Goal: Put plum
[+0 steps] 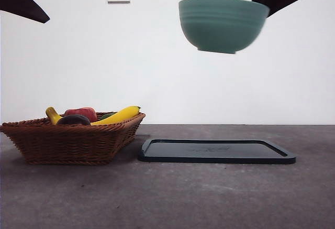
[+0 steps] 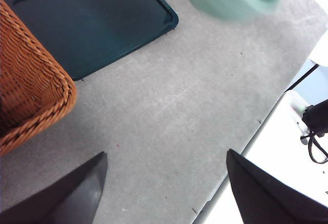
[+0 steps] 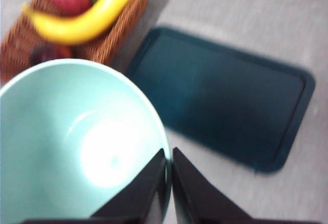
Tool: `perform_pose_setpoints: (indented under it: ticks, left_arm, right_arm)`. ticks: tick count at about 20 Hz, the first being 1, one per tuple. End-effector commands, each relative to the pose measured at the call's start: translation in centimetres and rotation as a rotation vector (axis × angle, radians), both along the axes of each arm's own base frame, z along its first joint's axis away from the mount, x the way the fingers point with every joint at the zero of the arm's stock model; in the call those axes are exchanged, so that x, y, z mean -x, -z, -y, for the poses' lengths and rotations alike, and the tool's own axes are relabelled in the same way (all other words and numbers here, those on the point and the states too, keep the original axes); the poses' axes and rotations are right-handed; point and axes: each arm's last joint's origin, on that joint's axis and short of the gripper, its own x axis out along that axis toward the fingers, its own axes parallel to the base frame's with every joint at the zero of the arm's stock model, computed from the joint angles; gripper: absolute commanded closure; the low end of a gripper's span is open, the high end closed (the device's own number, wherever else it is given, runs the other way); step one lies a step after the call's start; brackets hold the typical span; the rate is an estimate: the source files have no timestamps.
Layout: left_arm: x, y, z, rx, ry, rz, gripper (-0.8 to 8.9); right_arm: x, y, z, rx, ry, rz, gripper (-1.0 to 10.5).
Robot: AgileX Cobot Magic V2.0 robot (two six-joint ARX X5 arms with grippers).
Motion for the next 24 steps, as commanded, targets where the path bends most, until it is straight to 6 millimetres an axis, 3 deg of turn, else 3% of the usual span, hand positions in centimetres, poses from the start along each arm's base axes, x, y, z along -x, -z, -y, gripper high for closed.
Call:
perform_pose_setpoints:
  ticks: [1, 7, 14, 24]
  left_arm:
    - [-0.1, -0.7, 0.1, 0.01, 0.015, 0.029, 4.4]
    - [0.0, -0.7, 0.1, 0.009, 0.014, 0.026, 4.4]
    - [0.0, -0.7, 0.1, 0.009, 0.014, 0.026, 4.4]
    - [0.0, -0.7, 0.1, 0.009, 0.014, 0.026, 4.4]
  right_arm:
    - [1.3, 1.4, -0.3, 0.019, -0.02, -0.005, 9.4]
    - [3.0, 6.5, -1.7, 0.019, -0.063, -0.074, 9.4]
    - [2.7, 12.0, -2.6, 0.038, -0.059, -0.136, 9.4]
    - [1.7, 14.7, -3.7, 0.087, -0.076, -0.203, 9.4]
